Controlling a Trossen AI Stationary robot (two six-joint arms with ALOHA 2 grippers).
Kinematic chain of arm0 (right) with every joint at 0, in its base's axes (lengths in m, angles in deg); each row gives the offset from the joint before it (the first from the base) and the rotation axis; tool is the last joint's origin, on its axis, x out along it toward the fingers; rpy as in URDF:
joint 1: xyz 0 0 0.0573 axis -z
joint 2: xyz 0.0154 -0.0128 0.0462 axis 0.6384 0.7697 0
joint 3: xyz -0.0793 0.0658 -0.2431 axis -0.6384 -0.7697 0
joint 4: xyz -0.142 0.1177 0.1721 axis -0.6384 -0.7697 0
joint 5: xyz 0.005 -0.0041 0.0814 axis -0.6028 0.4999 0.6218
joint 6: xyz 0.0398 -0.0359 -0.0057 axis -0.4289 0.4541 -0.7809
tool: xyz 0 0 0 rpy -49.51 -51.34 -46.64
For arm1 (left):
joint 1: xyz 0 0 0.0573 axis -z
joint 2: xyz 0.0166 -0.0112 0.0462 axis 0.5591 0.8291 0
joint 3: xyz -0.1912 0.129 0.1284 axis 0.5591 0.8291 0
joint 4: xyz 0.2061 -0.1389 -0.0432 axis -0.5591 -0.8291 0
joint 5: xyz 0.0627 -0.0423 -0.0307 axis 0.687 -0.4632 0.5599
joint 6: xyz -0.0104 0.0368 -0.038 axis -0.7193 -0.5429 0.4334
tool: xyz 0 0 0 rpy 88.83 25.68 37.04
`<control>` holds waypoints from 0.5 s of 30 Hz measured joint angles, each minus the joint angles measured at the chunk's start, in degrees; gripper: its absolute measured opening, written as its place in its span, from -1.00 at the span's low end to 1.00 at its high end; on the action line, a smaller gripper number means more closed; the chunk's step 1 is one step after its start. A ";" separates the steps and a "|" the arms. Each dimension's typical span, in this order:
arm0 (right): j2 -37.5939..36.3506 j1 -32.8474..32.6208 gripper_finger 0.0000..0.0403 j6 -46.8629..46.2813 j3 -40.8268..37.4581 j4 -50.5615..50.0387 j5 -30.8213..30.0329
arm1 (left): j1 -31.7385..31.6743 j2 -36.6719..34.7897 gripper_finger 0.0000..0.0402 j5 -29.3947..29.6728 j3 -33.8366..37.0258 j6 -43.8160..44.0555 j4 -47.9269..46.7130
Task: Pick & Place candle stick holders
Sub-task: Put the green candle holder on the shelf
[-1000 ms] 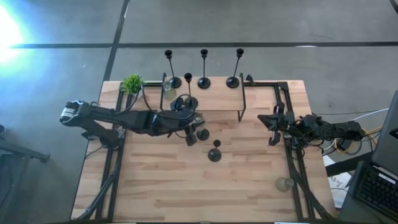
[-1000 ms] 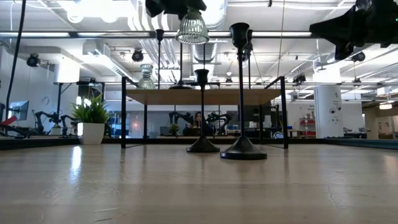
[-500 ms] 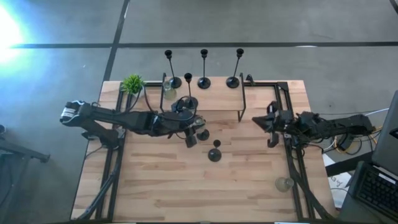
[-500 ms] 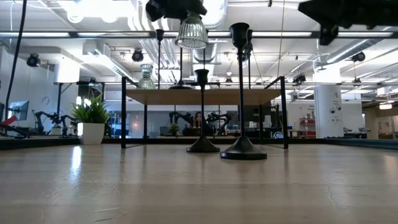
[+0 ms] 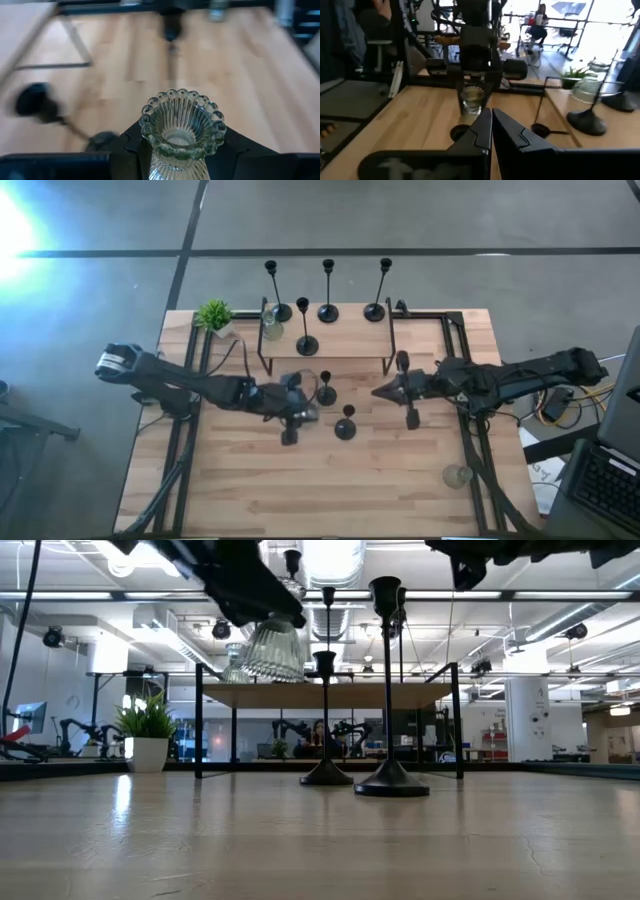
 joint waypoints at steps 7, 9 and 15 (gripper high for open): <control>-0.36 0.00 -0.96 -4.84 -1.76 -0.21 0.59 | 1.84 -0.57 -0.32 -3.25 13.90 -5.04 21.69; -0.89 0.00 -0.96 -5.18 -1.85 0.04 0.56 | 1.57 -0.53 -0.32 -2.78 16.87 -5.33 25.69; -1.05 -0.02 -0.96 -1.53 -1.85 0.11 0.53 | 1.16 -0.45 -0.32 -5.99 18.47 -6.87 28.04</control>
